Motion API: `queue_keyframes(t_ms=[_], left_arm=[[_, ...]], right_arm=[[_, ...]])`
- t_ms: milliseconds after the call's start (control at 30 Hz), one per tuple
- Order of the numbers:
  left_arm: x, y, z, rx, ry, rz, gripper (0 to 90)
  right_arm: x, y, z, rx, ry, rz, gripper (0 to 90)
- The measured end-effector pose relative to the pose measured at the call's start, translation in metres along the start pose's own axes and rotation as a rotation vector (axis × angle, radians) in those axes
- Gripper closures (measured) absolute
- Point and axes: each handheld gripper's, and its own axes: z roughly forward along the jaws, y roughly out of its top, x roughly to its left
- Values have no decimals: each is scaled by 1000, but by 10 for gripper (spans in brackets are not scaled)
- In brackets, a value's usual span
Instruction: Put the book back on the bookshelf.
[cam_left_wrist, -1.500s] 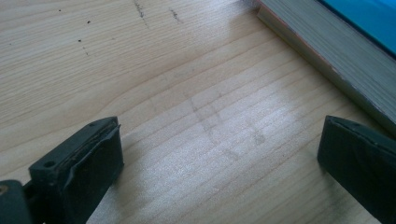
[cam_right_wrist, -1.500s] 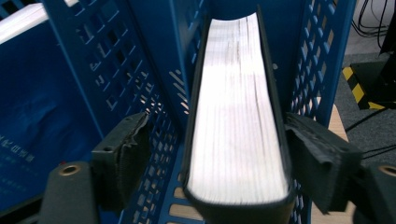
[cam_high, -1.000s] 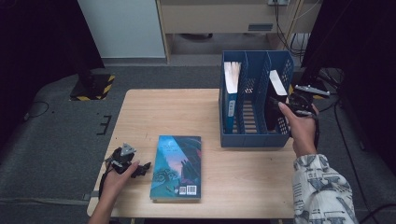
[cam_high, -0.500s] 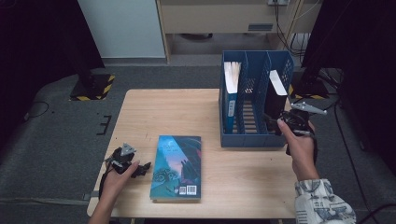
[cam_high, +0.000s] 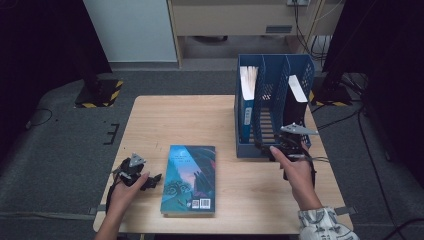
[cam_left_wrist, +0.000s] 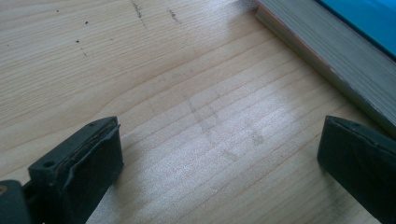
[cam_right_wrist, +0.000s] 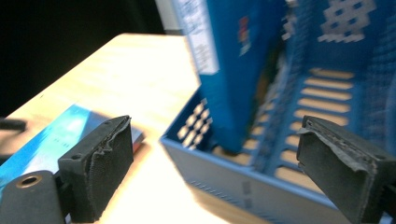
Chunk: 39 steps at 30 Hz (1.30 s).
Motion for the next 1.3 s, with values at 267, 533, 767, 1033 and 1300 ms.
queue_keyframes(t_ms=[267, 533, 767, 1033, 1300], left_arm=[[0, 0, 0, 0, -1, 2, 0], [0, 0, 0, -2, -2, -2, 0], [1, 0, -3, -5, -11, -20, 16], [3, 3, -14, -48, -20, -54, 51], [-11, 9, -26, -97, -74, -54, 81]], right_arm=[[34, -8, 11, 36, 65, -63, 105], [56, -25, 19, 69, 83, -91, 110], [75, -43, 35, 124, 105, -129, 140], [95, -64, 55, 206, 138, -184, 150], [108, -74, 62, 247, 167, -219, 178]])
